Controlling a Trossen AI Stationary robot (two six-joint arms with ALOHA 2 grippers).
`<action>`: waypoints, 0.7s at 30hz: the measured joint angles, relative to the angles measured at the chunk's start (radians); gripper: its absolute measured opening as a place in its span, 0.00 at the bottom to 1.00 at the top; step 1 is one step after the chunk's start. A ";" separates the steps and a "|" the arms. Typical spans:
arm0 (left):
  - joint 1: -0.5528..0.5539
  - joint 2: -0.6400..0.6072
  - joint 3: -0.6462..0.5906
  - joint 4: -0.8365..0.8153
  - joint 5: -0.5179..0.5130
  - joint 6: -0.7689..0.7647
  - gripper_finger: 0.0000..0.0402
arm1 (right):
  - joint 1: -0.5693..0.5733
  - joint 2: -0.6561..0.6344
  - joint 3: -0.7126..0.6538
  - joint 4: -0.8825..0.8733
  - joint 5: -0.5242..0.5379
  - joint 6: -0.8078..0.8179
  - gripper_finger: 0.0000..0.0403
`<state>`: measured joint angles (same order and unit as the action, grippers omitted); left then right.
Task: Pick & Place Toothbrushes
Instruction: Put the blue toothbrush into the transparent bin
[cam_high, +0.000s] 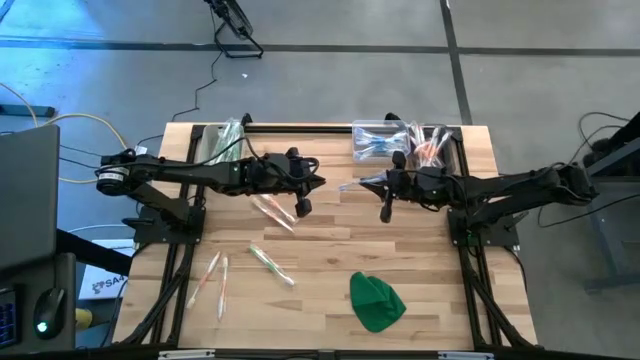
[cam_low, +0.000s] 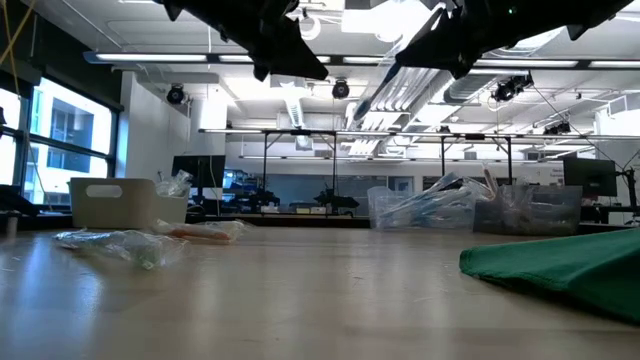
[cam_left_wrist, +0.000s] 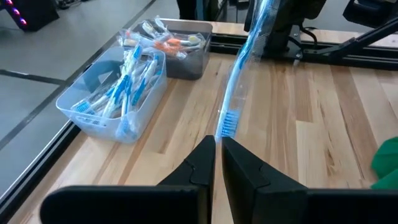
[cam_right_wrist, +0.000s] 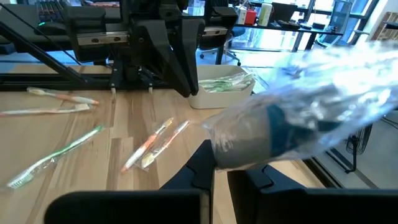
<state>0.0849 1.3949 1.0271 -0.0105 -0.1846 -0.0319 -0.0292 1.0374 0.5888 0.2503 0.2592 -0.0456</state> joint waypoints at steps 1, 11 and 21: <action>0.000 0.000 0.000 0.000 0.000 0.000 0.05 | 0.000 0.000 0.000 0.000 0.000 0.000 0.04; 0.000 0.000 0.000 -0.017 0.000 0.014 0.05 | 0.000 0.000 0.000 0.000 0.002 0.000 0.04; 0.000 -0.138 -0.191 0.112 0.000 0.025 0.05 | 0.000 0.000 0.000 -0.020 0.030 0.015 0.04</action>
<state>0.0849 1.2571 0.8357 0.1014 -0.1844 -0.0065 -0.0292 1.0373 0.5892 0.2299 0.2895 -0.0307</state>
